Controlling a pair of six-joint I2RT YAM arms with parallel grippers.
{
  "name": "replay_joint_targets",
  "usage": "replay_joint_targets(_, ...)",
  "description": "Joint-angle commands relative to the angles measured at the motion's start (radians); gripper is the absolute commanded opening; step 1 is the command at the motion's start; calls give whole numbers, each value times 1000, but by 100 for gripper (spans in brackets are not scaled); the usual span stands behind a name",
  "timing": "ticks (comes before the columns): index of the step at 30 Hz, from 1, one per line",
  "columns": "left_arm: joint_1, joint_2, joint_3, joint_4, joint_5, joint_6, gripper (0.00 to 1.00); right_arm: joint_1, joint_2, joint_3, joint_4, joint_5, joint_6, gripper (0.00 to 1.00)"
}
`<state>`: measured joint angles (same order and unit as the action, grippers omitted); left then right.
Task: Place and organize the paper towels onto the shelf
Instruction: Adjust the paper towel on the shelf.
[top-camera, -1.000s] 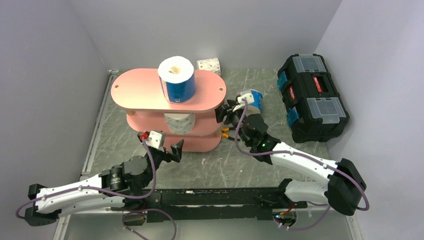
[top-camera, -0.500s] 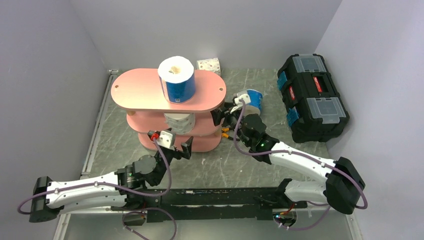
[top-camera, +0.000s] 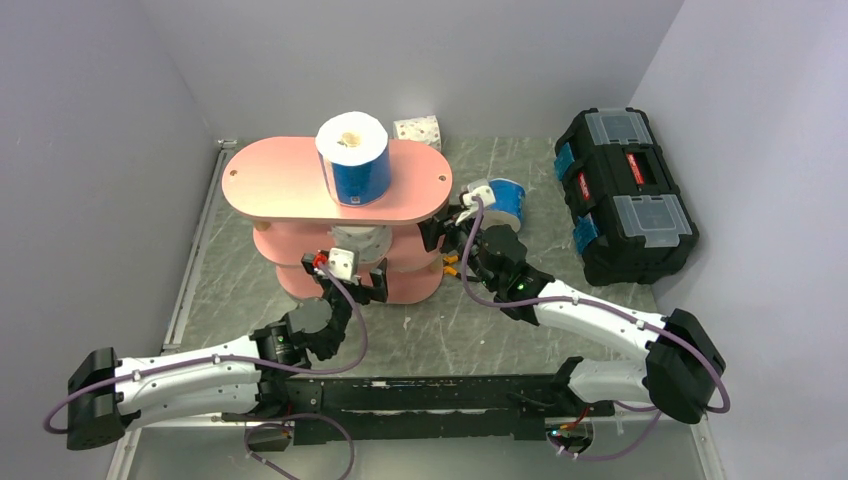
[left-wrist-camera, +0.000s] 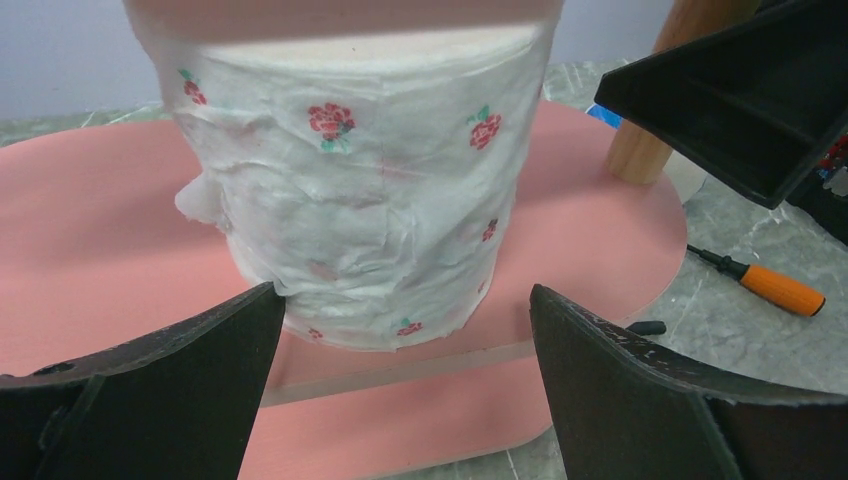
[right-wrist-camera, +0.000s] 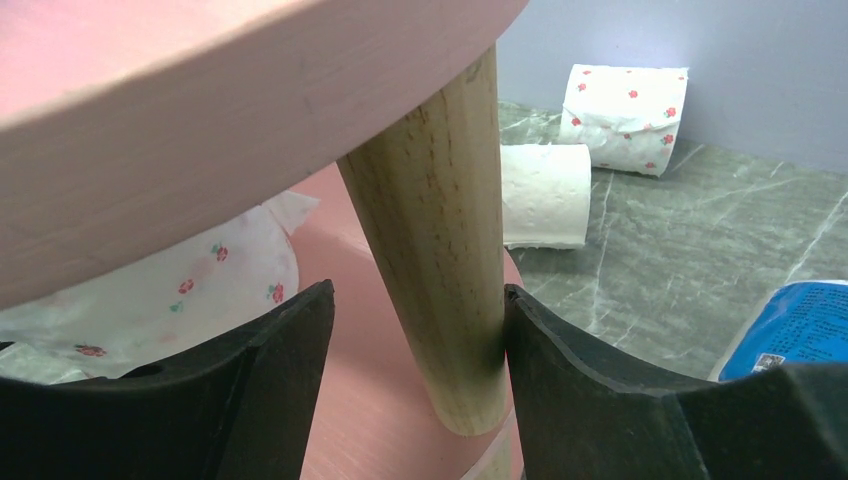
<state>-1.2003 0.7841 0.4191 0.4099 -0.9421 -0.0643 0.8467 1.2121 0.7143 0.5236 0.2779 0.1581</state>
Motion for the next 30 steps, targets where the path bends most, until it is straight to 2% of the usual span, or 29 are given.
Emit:
replay_joint_targets(1,4,-10,35,62,-35,-20,99,-4,1,51,29,8,4,65)
replay_joint_targets(12,13,-120,-8,34,-98,-18,100,-3,-36,9,40,-9,17,65)
replay_joint_targets(17,13,-251,10,-170,-92,-79,99,-3,-102,-1,-22,-14,29,65)
replay_joint_targets(21,13,-358,48,-418,-131,-169,99,-3,-221,-82,-55,-55,34,65)
replay_joint_targets(24,13,-416,101,-652,-176,-303,99,3,-321,-133,-62,-181,26,65)
replay_joint_targets(27,13,-429,178,-924,-233,-490,100,33,-333,-127,-79,-293,17,64)
replay_joint_targets(30,13,-406,254,-1242,-292,-725,99,132,-283,-110,-46,-281,-28,64)
